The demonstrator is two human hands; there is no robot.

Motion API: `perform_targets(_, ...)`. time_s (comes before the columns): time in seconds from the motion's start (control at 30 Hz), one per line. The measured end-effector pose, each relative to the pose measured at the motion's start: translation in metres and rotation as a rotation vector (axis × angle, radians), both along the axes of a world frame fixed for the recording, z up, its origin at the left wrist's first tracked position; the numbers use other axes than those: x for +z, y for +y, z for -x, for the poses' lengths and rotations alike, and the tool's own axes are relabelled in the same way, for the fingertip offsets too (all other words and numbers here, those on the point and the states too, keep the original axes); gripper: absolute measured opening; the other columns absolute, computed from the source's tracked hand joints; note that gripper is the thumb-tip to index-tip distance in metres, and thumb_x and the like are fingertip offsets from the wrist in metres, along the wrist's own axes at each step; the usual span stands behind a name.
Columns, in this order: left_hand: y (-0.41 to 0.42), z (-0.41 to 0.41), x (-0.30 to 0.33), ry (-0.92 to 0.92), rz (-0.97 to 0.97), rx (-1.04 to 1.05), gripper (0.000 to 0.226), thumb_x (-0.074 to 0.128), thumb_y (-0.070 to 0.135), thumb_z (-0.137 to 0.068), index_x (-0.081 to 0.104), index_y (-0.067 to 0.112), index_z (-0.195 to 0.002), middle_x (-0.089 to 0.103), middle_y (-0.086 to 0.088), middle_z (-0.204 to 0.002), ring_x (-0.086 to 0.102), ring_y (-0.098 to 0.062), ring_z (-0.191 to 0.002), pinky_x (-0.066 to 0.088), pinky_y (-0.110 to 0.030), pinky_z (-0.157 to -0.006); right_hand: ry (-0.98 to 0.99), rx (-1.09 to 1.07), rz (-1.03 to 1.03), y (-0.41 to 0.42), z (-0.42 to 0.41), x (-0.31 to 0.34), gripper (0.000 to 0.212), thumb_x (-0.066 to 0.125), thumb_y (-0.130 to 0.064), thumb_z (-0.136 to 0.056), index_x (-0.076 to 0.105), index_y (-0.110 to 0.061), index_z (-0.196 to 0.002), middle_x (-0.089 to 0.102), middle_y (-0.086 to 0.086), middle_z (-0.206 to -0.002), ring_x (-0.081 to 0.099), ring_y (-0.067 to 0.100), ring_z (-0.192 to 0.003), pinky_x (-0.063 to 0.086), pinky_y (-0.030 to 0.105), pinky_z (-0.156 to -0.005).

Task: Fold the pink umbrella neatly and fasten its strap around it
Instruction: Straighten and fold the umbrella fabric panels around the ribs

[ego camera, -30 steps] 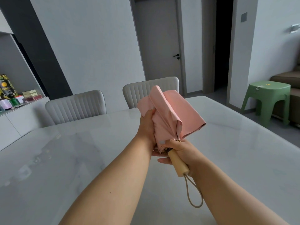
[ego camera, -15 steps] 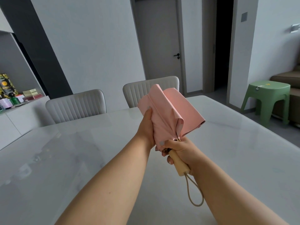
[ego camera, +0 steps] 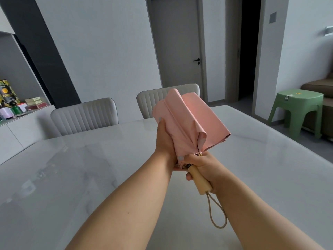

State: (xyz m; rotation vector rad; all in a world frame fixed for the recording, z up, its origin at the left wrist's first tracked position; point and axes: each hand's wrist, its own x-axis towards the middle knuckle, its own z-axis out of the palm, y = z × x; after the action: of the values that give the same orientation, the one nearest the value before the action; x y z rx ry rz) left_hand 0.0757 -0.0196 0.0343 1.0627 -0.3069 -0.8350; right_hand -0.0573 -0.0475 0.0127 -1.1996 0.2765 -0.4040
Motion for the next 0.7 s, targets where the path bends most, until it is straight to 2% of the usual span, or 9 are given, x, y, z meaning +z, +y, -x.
perform_targets(0.13, 0.005, -0.007, -0.005, -0.035, -0.053, 0.019, 0.082, 0.030, 0.078, -0.086, 0.058, 0.016, -0.131, 0.066, -0.024, -0.122, 0.064, -0.042, -0.109, 0.054, -0.051, -0.085, -0.005, 0.002, 0.062, 0.002, -0.001, 0.000, 0.041, 0.063, -0.001, -0.070, 0.054, 0.007, -0.109, 0.067, 0.022, -0.089, 0.074, 0.037, -0.081, 0.045, 0.026, -0.040)
perform_targets(0.27, 0.009, -0.015, -0.001, -0.209, -0.172, 0.119, 0.085, 0.038, 0.076, -0.076, 0.054, 0.018, -0.136, 0.068, -0.014, -0.122, 0.065, -0.035, -0.110, 0.050, -0.055, -0.098, 0.014, -0.024, 0.077, 0.000, -0.001, -0.001, 0.016, 0.058, 0.007, -0.084, 0.056, 0.005, -0.100, 0.064, 0.018, -0.078, 0.072, 0.028, -0.068, 0.043, 0.026, -0.039)
perform_targets(0.4, 0.017, -0.023, 0.029, -0.508, -0.463, 0.435, 0.068, 0.049, 0.053, -0.088, 0.042, 0.010, -0.140, 0.054, -0.012, -0.134, 0.054, -0.034, -0.120, 0.045, -0.051, -0.102, 0.023, -0.042, 0.058, -0.002, -0.002, -0.003, 0.027, 0.064, 0.004, -0.081, 0.054, 0.003, -0.106, 0.060, 0.019, -0.081, 0.067, 0.023, -0.060, 0.042, 0.026, -0.039)
perform_targets(0.47, 0.019, -0.032, 0.056, -0.775, -0.488, 0.570, 0.050, 0.047, 0.043, -0.090, 0.057, 0.006, -0.123, 0.060, -0.018, -0.123, 0.057, -0.037, -0.112, 0.049, -0.046, -0.093, 0.018, -0.036, 0.064, -0.003, -0.002, -0.003, 0.023, 0.062, 0.005, -0.083, 0.054, 0.001, -0.104, 0.059, 0.018, -0.081, 0.064, 0.021, -0.058, 0.042, 0.026, -0.039)
perform_targets(0.5, 0.019, -0.036, 0.070, -0.925, -0.491, 0.585, 0.040, 0.045, 0.040, -0.092, 0.065, 0.006, -0.100, 0.064, -0.021, -0.102, 0.059, -0.039, -0.095, 0.050, -0.042, -0.079, 0.019, -0.030, 0.079, -0.003, -0.002, -0.003, 0.023, 0.063, 0.005, -0.082, 0.054, 0.001, -0.103, 0.059, 0.017, -0.081, 0.064, 0.020, -0.057, 0.042, 0.026, -0.039)
perform_targets(0.53, 0.018, -0.037, 0.084, -1.052, -0.510, 0.567, 0.037, 0.043, 0.037, -0.094, 0.058, 0.009, -0.075, 0.057, -0.019, -0.080, 0.053, -0.036, -0.078, 0.041, -0.037, -0.063, 0.021, -0.024, 0.099, -0.003, -0.002, -0.004, 0.027, 0.066, 0.002, -0.078, 0.054, 0.000, -0.103, 0.059, 0.017, -0.080, 0.064, 0.020, -0.057, 0.043, 0.027, -0.040)
perform_targets(0.6, 0.018, -0.035, 0.109, -1.177, -0.566, 0.488, 0.043, 0.038, 0.036, -0.100, 0.037, 0.014, -0.063, 0.041, -0.009, -0.068, 0.040, -0.028, -0.069, 0.030, -0.034, -0.057, 0.026, -0.010, 0.131, -0.001, -0.003, -0.004, 0.036, 0.066, -0.007, -0.068, 0.054, -0.001, -0.101, 0.060, 0.016, -0.079, 0.063, 0.020, -0.057, 0.044, 0.028, -0.041)
perform_targets(0.67, 0.014, -0.035, 0.127, -1.210, -0.632, 0.377, 0.046, 0.034, 0.042, -0.102, 0.051, 0.012, -0.072, 0.054, -0.008, -0.080, 0.050, -0.030, -0.082, 0.040, -0.034, -0.071, 0.020, 0.006, 0.152, 0.000, -0.003, -0.004, 0.039, 0.065, -0.010, -0.064, 0.055, -0.001, -0.100, 0.060, 0.016, -0.079, 0.063, 0.020, -0.058, 0.045, 0.028, -0.042)
perform_targets(0.7, 0.012, -0.039, 0.132, -1.198, -0.675, 0.322, 0.050, 0.033, 0.048, -0.101, 0.062, 0.008, -0.092, 0.061, -0.011, -0.098, 0.056, -0.031, -0.096, 0.045, -0.035, -0.085, 0.013, 0.015, 0.161, 0.001, -0.003, -0.004, 0.039, 0.065, -0.010, -0.064, 0.055, -0.001, -0.101, 0.060, 0.016, -0.079, 0.062, 0.020, -0.059, 0.045, 0.028, -0.042)
